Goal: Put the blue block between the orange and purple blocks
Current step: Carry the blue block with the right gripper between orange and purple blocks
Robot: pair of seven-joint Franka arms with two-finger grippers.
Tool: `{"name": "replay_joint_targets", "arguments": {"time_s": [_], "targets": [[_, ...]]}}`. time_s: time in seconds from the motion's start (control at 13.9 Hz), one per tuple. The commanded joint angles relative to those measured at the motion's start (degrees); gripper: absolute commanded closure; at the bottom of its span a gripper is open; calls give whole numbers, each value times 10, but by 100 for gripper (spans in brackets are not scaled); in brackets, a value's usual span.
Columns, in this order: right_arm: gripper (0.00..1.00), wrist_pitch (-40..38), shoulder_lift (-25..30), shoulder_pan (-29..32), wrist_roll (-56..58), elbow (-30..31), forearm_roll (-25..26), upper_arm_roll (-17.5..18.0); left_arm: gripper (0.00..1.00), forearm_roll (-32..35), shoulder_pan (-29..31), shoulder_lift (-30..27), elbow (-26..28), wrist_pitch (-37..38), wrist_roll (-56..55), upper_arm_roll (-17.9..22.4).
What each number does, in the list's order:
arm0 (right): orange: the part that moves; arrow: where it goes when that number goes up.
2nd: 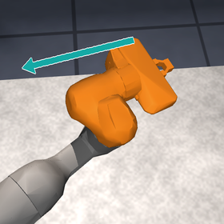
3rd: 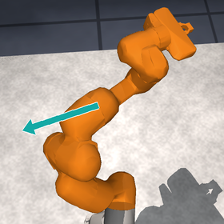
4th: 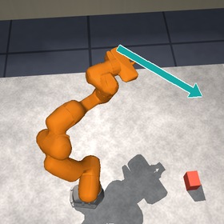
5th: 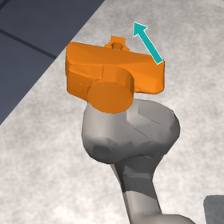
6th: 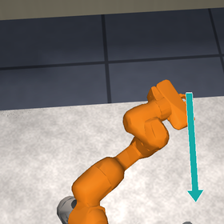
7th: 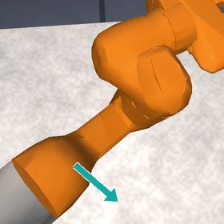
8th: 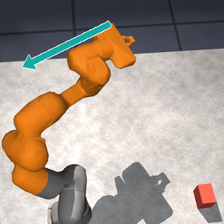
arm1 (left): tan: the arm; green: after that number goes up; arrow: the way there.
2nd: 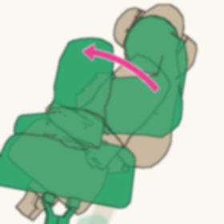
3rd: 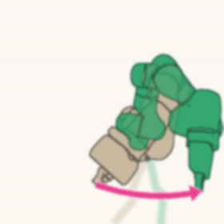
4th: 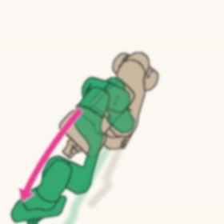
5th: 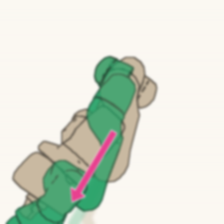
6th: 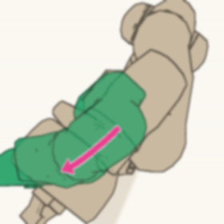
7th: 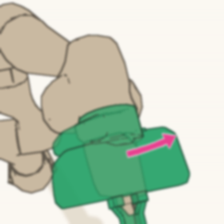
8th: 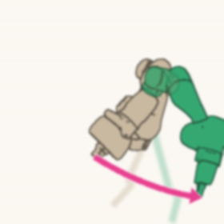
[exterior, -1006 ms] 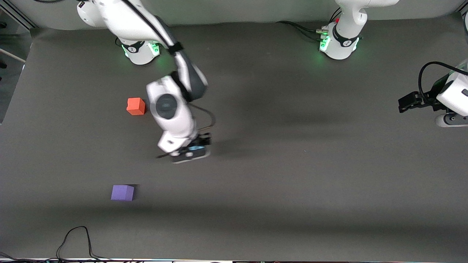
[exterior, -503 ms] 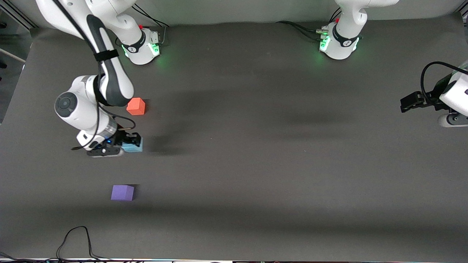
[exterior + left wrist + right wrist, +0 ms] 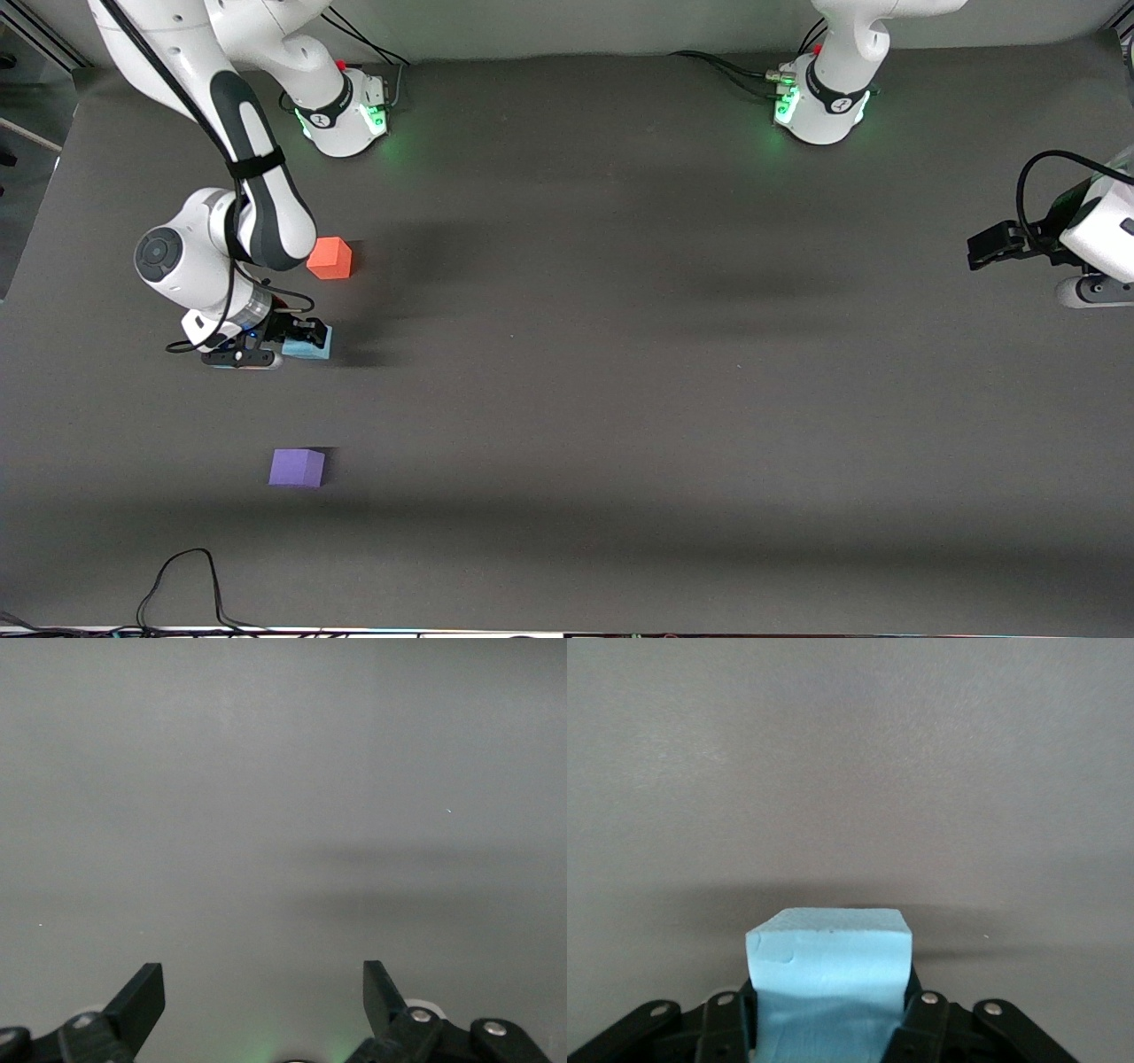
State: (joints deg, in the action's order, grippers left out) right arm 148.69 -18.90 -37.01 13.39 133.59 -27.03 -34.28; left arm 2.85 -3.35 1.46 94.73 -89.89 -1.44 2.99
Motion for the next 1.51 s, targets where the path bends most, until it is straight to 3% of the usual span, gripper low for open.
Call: {"name": "replay_joint_targets", "arguments": {"time_s": [0.0, 0.36, 0.43, 0.5, 0.57, 0.79, 1.08, 1.29, 1.44], "targets": [[67, 41, -39, -12, 47, -4, -53, 3, 0, -8, 11, -16, 14, 5, 36, 3], [61, 41, -43, -10, 80, -6, -55, 2, 0, -14, 27, -16, 19, 2, 77, 3], [52, 41, -46, -10, 80, -7, -55, 3, 0, -17, 28, -16, 19, 1, 54, 3], [11, 41, -47, -9, 80, -9, -57, 2, 0, -19, 27, -16, 20, -1, 28, 3], [0, 41, -47, -10, 80, -10, -60, 2, 0, -19, 26, -19, 21, -4, 16, 2], [0, 37, -30, -12, 81, -12, -60, -2, 0, -21, 20, -38, 56, -22, 13, -3], [0, 23, 17, -15, 81, -21, -59, -25, 0, -21, 19, -43, 63, -27, -11, -24], [0, -50, 61, -14, 80, -35, -30, -46, 0, -20, 22, -40, 62, -21, -2, -24], [0, -148, 74, -14, 74, -85, 18, -77, 0, -16, 22, -39, 61, -22, -3, -24]]}}
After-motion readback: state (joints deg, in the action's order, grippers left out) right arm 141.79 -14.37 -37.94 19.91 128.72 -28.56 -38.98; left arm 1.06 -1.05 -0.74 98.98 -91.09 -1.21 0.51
